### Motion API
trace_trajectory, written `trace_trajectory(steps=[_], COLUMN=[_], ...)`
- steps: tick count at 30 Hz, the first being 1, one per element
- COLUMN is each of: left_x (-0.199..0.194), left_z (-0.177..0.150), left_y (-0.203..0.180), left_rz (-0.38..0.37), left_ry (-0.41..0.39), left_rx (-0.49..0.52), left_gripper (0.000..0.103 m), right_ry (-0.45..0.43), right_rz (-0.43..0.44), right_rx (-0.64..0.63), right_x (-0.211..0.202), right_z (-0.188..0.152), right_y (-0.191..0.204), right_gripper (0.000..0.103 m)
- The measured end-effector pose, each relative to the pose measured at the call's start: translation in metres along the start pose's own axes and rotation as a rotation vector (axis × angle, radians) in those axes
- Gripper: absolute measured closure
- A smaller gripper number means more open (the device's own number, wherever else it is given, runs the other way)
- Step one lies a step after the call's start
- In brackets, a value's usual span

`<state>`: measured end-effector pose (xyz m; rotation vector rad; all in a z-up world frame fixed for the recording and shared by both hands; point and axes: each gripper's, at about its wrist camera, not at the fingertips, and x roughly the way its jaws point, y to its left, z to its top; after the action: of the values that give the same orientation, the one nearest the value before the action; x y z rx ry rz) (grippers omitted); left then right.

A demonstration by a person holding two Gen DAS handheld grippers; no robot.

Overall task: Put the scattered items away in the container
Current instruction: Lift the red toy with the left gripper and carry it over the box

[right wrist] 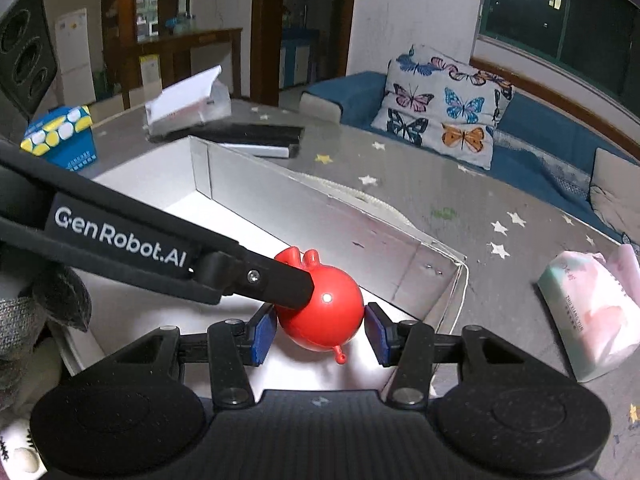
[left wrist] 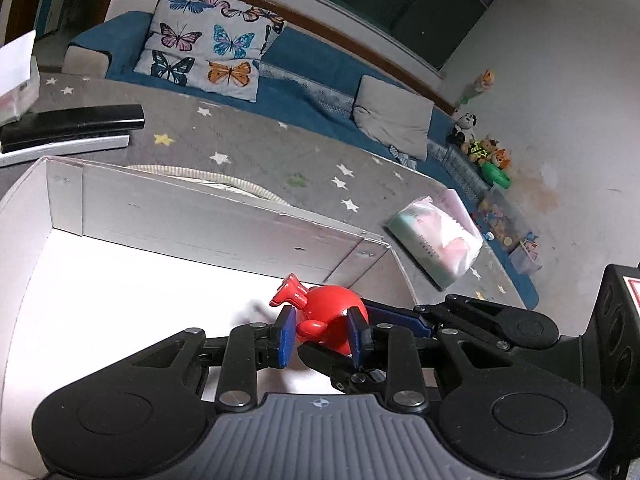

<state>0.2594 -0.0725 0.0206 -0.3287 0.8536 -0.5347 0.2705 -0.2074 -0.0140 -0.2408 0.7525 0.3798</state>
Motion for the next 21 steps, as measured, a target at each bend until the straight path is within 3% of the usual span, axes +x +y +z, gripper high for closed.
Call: trace_trajectory(steps=[12,21], left_x=[0.014,0.011], left_z=[0.002,0.002], left_y=[0.004,0.002], left_rz=[0.003,-0.003], left_ry=[0.036,0.025], left_rx=[-0.017,-0.012], left_gripper=[0.074,0.074], right_ry=[0.100,0.089], right_rz=[-0.033,-0.022], right_rx=[-0.063,-0.061], right_x=[0.019,0.017], right_z=[0.008,0.007], right_y=[0.008,0.007], right_gripper=[0.054,0.054])
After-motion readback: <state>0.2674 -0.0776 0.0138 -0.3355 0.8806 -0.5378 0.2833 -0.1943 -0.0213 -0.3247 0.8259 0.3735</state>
